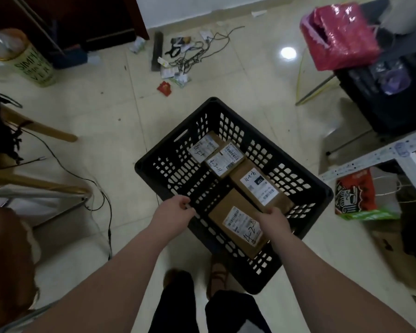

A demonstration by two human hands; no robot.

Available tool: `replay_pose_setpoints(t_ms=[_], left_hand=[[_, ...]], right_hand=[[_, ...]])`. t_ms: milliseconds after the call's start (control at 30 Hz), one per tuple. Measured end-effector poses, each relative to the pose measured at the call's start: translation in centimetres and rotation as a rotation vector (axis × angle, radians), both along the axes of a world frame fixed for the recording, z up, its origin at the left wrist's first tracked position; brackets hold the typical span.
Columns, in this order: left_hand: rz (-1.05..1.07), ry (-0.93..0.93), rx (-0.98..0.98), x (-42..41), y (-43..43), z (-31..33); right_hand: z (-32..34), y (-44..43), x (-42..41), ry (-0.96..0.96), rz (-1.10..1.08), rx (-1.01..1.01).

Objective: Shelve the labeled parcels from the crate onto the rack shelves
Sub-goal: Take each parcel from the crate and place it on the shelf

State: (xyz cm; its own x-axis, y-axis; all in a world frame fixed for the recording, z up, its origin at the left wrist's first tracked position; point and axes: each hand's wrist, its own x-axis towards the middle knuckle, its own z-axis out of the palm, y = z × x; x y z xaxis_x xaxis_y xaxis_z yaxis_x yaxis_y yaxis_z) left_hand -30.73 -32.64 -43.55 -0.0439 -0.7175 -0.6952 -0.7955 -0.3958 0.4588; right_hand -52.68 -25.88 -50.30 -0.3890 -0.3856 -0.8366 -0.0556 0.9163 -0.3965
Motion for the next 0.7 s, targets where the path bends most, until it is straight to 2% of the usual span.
replay_pose_setpoints(t_ms=[133, 300, 467, 533, 700], left_hand=[[-0.007, -0.018, 0.066, -1.0, -2.9, -3.8], [0.038, 0.023, 0.124, -2.9, -7.1, -8.5], [-0.142, -0.039, 0.130, -5.2, -10.8, -13.5], [-0.209, -0.071, 0.222, -6.2, -11.1, -15.5], [-0.196, -0.043, 0.537, -7.9, -8.0, -20.4]], right_hand=[[-3.4, -0.2, -0.4, -0.060, -0.131, 0.076], [-6.2, -0.7, -0.9, -0.016, -0.153, 0.160], [-10.1, -2.2, -0.8, 0.097, -0.067, 0.177], [-11.8, -2.5, -1.0, 0.151, -0.058, 0.203], [-15.1, -2.6, -1.3, 0.193, -0.202, 0.381]])
